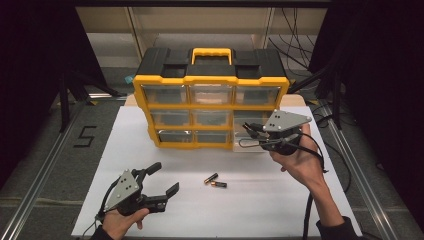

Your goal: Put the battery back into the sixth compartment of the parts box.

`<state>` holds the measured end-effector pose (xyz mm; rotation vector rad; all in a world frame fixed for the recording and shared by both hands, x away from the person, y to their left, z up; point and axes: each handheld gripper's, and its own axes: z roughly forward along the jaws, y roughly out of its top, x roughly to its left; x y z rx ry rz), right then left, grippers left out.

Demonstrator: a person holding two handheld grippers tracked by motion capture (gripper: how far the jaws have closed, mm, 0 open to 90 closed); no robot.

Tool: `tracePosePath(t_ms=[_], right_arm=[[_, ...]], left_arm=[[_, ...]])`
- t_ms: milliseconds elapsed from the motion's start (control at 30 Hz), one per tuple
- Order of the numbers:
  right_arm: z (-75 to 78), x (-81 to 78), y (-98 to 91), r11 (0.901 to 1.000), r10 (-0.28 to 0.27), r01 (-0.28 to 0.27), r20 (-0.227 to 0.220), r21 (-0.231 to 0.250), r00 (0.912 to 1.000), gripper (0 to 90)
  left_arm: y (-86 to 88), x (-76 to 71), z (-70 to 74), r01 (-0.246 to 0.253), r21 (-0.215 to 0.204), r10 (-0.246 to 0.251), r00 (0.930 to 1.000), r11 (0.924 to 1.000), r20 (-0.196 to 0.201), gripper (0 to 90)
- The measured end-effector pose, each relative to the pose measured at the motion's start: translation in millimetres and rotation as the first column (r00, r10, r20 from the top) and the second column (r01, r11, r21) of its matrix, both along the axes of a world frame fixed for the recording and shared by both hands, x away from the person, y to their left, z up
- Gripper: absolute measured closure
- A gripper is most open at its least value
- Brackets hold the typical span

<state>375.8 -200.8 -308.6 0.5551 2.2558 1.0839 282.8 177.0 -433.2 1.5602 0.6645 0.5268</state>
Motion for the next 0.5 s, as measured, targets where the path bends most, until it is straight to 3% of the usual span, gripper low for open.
tracePosePath(t_ms=[100, 467, 500], right_arm=[[-1.6, 5.1, 0.4, 0.9999, -0.007, 0.007, -0.005, 0.007, 1.0, 76.7], [-10.1, 17.7, 3.9, 0.9992, -0.007, 0.011, -0.101, 0.039, 0.9949, 74.6], [-10.5, 19.2, 4.1, 0.9994, 0.0, 0.003, -0.085, 0.035, 0.9964, 72.0]], left_arm=[[-0.3, 0.1, 0.1, 0.003, 0.004, -0.003, 1.0, 1.0, 0.005, 15.6], [-1.2, 0.7, -0.7, 0.007, -0.008, -0.007, 0.9999, 0.9999, 0.007, 15.6], [-0.7, -0.3, -0.4, 0.0, 0.004, 0.0, 1.0, 1.0, -0.003, 15.6]])
